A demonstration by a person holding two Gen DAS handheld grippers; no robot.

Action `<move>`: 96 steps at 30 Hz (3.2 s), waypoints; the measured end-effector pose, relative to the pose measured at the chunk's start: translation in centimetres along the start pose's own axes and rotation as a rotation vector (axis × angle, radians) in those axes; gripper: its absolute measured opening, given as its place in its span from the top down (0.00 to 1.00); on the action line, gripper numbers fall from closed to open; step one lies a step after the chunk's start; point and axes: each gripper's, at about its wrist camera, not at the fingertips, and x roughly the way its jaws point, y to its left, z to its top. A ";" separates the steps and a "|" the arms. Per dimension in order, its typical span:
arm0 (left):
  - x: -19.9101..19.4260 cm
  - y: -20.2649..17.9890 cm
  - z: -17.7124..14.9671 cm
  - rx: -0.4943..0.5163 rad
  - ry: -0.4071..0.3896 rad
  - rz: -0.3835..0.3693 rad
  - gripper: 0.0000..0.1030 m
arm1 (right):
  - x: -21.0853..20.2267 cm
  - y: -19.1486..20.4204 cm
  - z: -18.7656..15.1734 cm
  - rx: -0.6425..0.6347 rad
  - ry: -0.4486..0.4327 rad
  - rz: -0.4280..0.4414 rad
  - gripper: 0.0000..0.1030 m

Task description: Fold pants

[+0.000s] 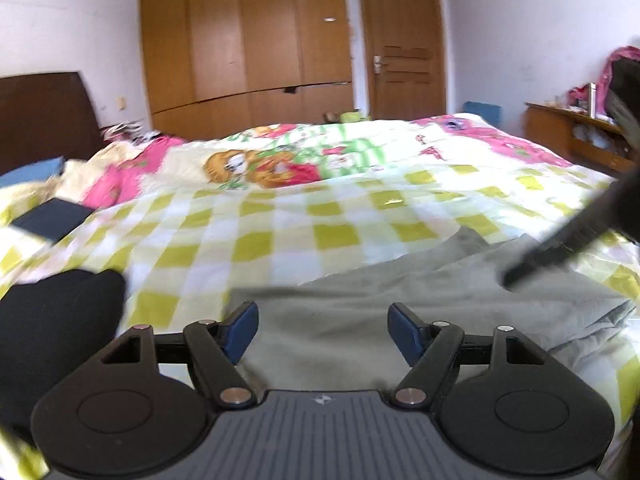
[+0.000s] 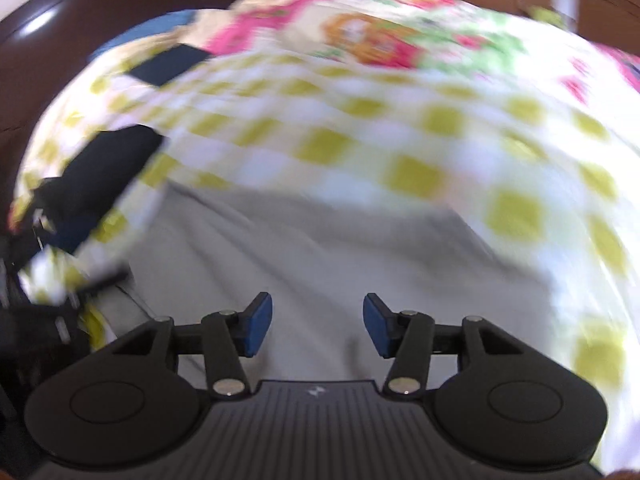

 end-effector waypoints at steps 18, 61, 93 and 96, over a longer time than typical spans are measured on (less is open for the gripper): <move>2.0 -3.9 -1.0 0.286 0.242 0.084 0.14 | -2.4 -12.3 -8.6 0.593 -0.138 0.043 0.40; 15.6 -16.1 2.8 0.459 0.180 0.123 0.13 | -1.6 -19.8 -11.2 0.897 -0.185 0.340 0.88; 1.8 -9.4 -1.2 0.270 0.070 -0.053 0.14 | -4.7 -4.7 -0.2 0.532 -0.176 0.253 0.93; 0.7 -7.0 -1.4 0.227 0.072 -0.048 0.13 | -2.4 -0.5 1.7 0.425 -0.119 0.250 0.93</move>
